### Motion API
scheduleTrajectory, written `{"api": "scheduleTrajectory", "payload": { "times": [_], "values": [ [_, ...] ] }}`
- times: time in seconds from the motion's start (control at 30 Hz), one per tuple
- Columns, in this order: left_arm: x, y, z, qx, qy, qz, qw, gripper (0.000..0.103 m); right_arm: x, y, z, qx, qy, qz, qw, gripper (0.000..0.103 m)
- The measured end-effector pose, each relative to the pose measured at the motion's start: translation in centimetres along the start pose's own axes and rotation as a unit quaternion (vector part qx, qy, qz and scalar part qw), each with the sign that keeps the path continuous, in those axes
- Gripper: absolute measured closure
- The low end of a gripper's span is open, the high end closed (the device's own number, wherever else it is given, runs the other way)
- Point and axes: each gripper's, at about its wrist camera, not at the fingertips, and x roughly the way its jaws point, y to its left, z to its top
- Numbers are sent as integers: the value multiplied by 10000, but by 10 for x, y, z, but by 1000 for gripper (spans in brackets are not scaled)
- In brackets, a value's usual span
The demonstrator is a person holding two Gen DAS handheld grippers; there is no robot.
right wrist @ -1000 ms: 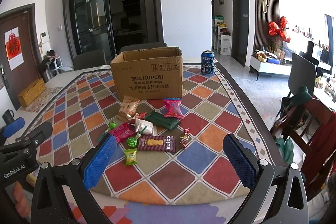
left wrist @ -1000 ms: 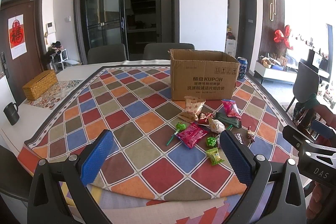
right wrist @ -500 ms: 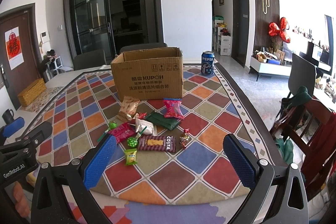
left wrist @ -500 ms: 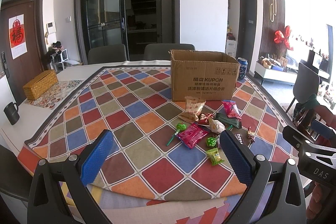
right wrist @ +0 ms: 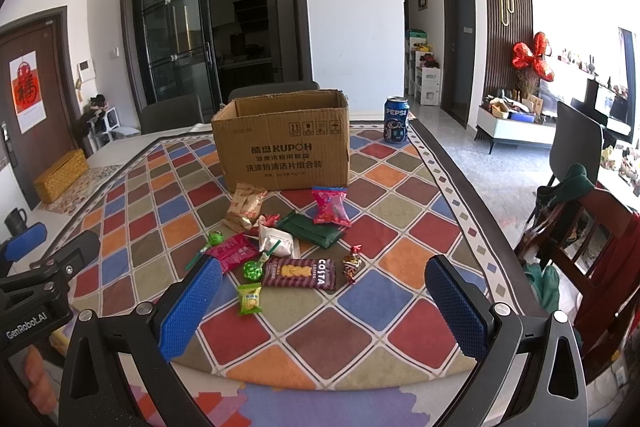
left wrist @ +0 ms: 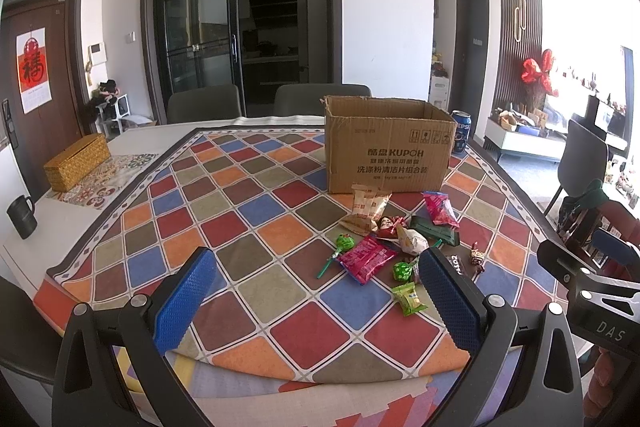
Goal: Organize snacks
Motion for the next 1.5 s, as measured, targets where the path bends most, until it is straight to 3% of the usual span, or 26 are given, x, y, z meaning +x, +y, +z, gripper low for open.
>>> {"api": "scheduleTrajectory", "payload": {
  "times": [0.77, 1.3, 1.5],
  "values": [
    [11, -11, 3, 182, 126, -68, 9997, 0, 9, -2, -2, 76, 137, 47, 9999, 1],
    [72, -43, 6, 701, 596, -514, 9944, 23, 62, -18, -6, 263, 768, 222, 9965, 1],
    [97, -60, 4, 933, 808, -758, 9895, 35, 85, -24, -6, 269, 913, 165, 9953, 9]
  ]
}}
